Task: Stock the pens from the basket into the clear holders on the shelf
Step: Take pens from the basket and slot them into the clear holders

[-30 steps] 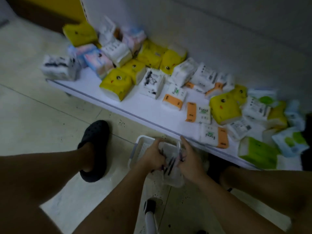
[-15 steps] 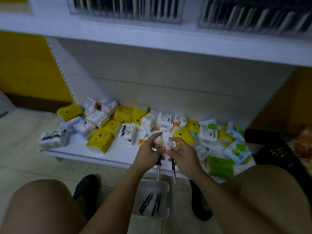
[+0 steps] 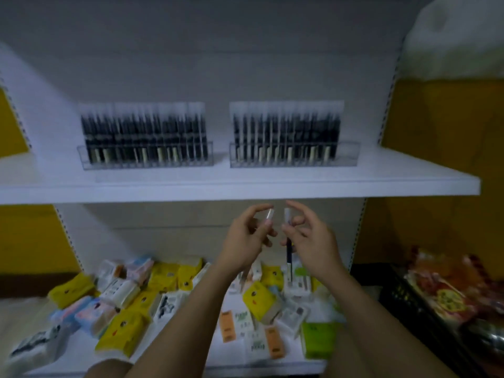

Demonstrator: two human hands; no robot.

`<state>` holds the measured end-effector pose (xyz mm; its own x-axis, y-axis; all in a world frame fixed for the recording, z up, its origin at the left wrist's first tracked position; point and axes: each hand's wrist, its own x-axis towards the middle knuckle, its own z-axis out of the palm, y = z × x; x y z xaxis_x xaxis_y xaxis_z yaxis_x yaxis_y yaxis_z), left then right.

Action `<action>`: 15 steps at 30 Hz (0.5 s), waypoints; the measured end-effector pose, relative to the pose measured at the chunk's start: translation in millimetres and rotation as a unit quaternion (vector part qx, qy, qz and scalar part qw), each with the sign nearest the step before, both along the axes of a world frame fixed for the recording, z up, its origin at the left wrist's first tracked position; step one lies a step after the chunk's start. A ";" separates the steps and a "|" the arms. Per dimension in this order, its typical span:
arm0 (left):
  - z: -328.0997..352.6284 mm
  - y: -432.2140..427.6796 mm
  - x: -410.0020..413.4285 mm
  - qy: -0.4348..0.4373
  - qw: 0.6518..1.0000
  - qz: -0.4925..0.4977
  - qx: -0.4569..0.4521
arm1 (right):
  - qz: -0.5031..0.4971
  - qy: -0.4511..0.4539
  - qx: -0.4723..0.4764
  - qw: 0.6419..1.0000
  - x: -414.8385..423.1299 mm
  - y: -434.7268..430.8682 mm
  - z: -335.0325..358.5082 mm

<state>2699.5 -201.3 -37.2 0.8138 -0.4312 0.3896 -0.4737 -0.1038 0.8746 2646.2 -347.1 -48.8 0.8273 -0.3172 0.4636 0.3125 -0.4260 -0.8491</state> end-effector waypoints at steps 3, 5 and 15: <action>39.6 -23.5 -3.1 -0.035 0.999 -0.014 -0.005 | -0.017 -0.043 -0.011 0.999 -9.0 -24.3 37.7; 64.1 -38.1 -5.1 -0.066 0.998 -0.023 0.002 | -0.029 -0.068 -0.017 0.997 -14.3 -39.6 64.6; 153.8 -115.5 0.2 -0.129 0.991 -0.034 -0.021 | -0.103 -0.149 -0.047 0.982 -12.2 -117.7 148.0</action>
